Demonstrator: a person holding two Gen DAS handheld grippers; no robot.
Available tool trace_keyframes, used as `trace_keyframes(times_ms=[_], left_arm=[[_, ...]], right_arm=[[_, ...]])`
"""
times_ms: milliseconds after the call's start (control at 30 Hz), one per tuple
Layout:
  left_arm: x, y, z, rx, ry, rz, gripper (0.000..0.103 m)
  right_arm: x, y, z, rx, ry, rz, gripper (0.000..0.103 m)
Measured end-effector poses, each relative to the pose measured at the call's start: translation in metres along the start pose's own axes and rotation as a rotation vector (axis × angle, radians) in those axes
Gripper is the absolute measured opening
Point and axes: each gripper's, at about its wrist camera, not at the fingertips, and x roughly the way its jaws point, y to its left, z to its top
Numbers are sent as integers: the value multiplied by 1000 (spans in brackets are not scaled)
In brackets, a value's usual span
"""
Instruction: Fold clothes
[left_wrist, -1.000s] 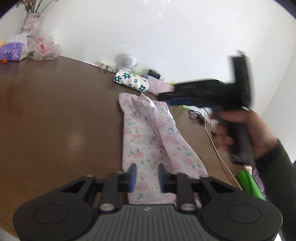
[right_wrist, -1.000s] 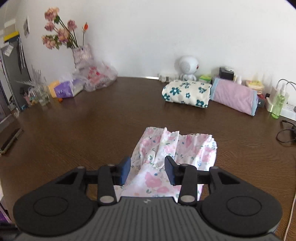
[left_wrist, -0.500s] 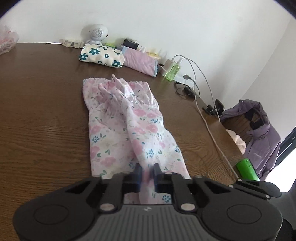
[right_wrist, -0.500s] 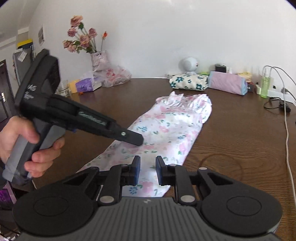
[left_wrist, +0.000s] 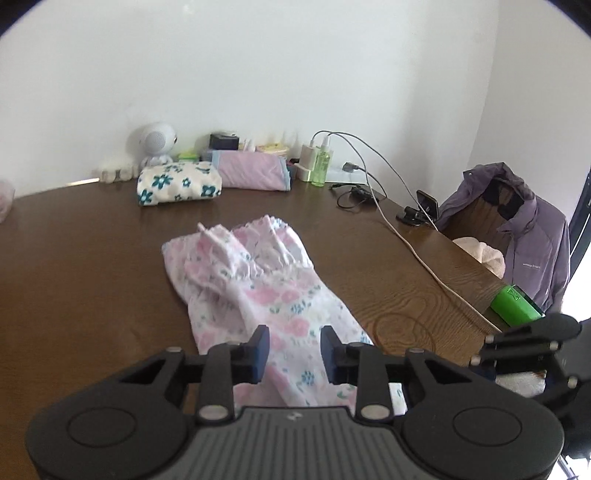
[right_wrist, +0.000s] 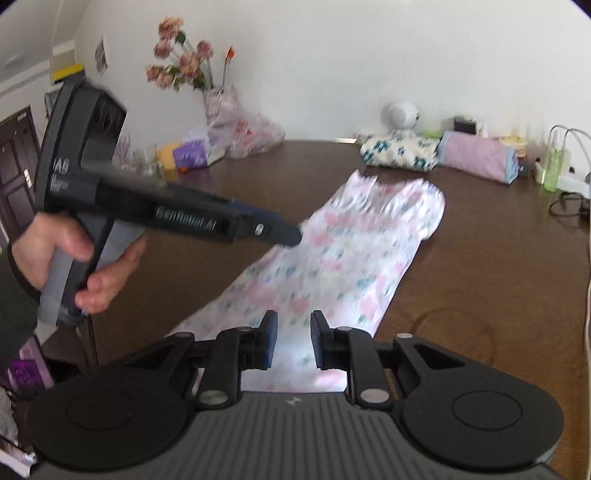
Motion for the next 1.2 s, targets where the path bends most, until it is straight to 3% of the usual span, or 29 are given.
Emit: trace_keyframes(times_ms=[67,133,333,433,600,733,833,900,1000,1067,1133,1200], left_arm=[[17,2,3,40,23,18,18],[31,4,-1,47,69,29,12],[48,8,-17,54,123,45,13],[47,13,-20,36,117,29,12],[30,5,-33,21,127,-12,12],[8,-8,-49,31,134,-52,13],[0,6,-47,-53,148,-91,18],[-3,14,-44,-74,137,-68,18],[-16,17,-37,-75,101,-22,20],[-32,14,-37,-59,71,-48,23],[-47,5,-40,-27,48,-85,28],[-55,-9,-50,-10,67,-87,30]], right_arm=[[13,-30,19,60,-53,0,18],[42,-53,36,110,-7,13,18],[106,-59,33,38,149,-27,15],[112,-55,25,2,156,-52,15],[95,-42,11,-38,150,-36,16],[58,-26,-1,-54,142,-20,17],[25,-14,-9,-70,94,53,17],[11,-6,-16,-80,94,115,17],[7,14,-33,-151,148,162,17],[12,26,-47,-210,182,143,17],[11,35,-60,-252,146,109,18],[10,22,-44,-160,147,136,18]])
